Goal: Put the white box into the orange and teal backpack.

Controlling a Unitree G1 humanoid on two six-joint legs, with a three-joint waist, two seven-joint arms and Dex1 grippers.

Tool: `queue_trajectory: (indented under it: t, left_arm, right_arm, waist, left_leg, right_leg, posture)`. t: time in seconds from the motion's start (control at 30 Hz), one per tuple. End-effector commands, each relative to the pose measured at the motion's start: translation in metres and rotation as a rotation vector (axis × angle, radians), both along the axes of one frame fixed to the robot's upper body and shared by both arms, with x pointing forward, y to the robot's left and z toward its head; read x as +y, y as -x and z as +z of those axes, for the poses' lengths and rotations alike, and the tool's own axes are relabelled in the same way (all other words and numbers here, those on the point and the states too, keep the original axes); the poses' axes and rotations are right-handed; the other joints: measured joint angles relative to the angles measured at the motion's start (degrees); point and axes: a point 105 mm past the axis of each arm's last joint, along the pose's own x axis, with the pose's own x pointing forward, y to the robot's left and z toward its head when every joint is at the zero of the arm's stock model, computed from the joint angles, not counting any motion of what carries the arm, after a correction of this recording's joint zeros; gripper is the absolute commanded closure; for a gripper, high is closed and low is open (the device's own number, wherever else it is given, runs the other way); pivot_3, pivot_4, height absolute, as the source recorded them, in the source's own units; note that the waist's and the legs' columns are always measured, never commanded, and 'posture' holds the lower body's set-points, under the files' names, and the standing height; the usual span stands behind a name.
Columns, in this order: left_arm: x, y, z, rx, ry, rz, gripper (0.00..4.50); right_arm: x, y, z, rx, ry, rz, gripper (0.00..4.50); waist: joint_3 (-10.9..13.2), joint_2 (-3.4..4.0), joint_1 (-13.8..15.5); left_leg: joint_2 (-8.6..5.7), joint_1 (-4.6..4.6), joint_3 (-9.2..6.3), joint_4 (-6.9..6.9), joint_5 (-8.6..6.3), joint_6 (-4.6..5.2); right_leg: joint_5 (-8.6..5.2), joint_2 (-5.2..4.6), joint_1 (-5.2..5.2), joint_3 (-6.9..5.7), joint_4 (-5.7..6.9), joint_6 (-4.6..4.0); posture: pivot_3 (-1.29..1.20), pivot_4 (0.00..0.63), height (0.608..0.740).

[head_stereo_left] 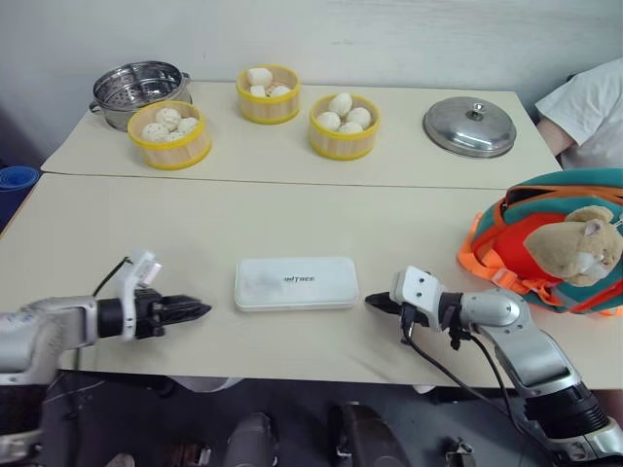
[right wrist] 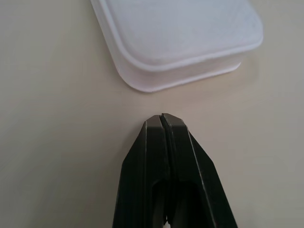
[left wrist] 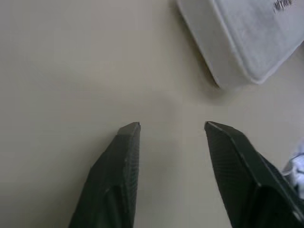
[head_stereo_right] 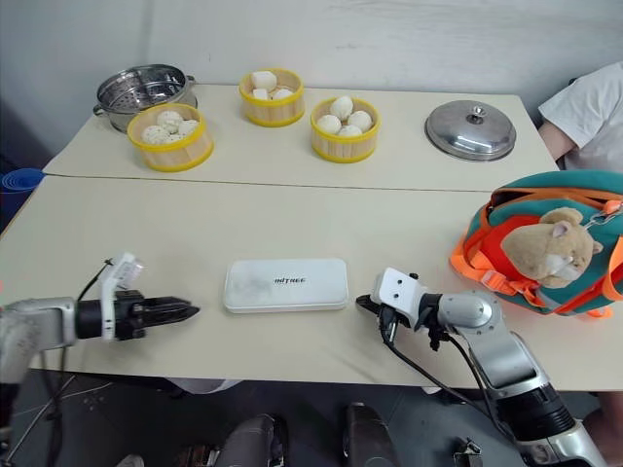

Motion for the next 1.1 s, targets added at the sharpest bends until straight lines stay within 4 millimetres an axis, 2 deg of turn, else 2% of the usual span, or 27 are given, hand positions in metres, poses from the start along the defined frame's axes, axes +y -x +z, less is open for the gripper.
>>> queue_trajectory:
  t: [0.03,0.13,0.17,0.27,0.53,0.67,0.87,0.97,1.1]
  left_arm:
    - [-0.005,-0.003,0.008,0.118,0.186,0.057,1.02]
    - [-0.015,-0.008,0.007,0.193,0.252,0.059,0.14]
    - [-0.018,-0.014,0.006,0.196,0.264,0.076,0.07]
    - [-0.031,-0.028,0.003,0.208,0.304,0.079,0.07]
    - [-0.066,-0.047,-0.006,0.261,0.350,0.055,0.07]
    - [-0.093,-0.049,-0.002,0.278,0.406,-0.041,0.07]
    - [-0.106,-0.048,0.006,0.293,0.469,-0.095,0.07]
    - [-0.105,-0.049,0.012,0.287,0.497,-0.090,0.60]
    - [-0.105,-0.043,0.019,0.267,0.508,-0.129,1.78]
  right_arm:
    - [-0.001,-0.006,0.004,-0.030,0.018,0.017,4.50]
    - [0.003,-0.012,0.003,-0.038,0.025,0.028,4.50]
    - [0.006,-0.015,0.002,-0.042,0.033,0.037,4.50]
    - [0.015,-0.022,0.001,-0.049,0.038,0.049,4.50]
    - [0.031,-0.027,-0.005,-0.052,0.039,0.062,4.50]
    - [0.034,-0.028,-0.008,-0.057,0.045,0.073,4.50]
    - [0.034,-0.030,-0.007,-0.066,0.033,0.062,4.50]
    - [0.034,-0.029,-0.006,-0.073,0.017,0.058,4.50]
    - [0.027,-0.022,-0.004,-0.081,-0.018,0.049,4.50]
  waist:
    - [0.00,-0.02,0.14]
    - [0.00,-0.03,0.20]
    - [0.00,-0.02,0.20]
    - [-0.01,-0.03,0.23]
    - [-0.04,-0.03,0.25]
    - [-0.09,-0.09,0.29]
    - [-0.09,-0.09,0.12]
    - [-0.09,-0.09,0.21]
    - [-0.08,-0.09,0.26]
  left_leg:
    - [-0.01,0.02,-0.01,0.02,0.00,0.00]
    - [-0.01,-0.01,-0.01,0.13,0.01,-0.02]
    - [0.00,-0.01,-0.01,0.20,0.00,-0.04]
    - [0.02,0.00,-0.01,0.32,0.01,-0.15]
    - [0.02,0.10,-0.03,0.44,0.03,-0.30]
    - [0.01,0.19,-0.04,0.46,0.03,-0.31]
    - [0.03,0.18,-0.05,0.45,0.03,-0.38]
    - [0.03,0.18,-0.05,0.47,0.03,-0.38]
    - [0.03,0.12,-0.07,0.46,0.03,-0.39]
  right_leg:
    - [0.00,0.00,0.03,-0.02,0.00,0.00]
    - [0.00,0.00,0.04,-0.02,0.02,0.00]
    - [0.00,0.00,0.05,-0.02,0.05,0.00]
    - [0.00,0.01,0.09,-0.03,0.09,0.00]
    - [0.01,0.01,0.22,-0.03,0.16,0.01]
    - [0.01,0.00,0.33,-0.05,0.14,0.02]
    - [0.01,0.01,0.31,-0.05,0.15,0.03]
    - [0.01,0.02,0.31,-0.05,0.15,0.03]
    - [0.01,0.01,0.29,-0.06,0.12,0.03]
  posture:
    - [0.00,0.150,0.740]
    - [0.00,0.150,0.740]
    - [0.00,0.150,0.740]
    - [0.00,0.150,0.740]
    - [0.00,0.150,0.740]
    - [0.00,0.150,0.740]
    - [0.00,0.150,0.740]
    - [0.00,0.150,0.740]
    - [0.00,0.150,0.740]
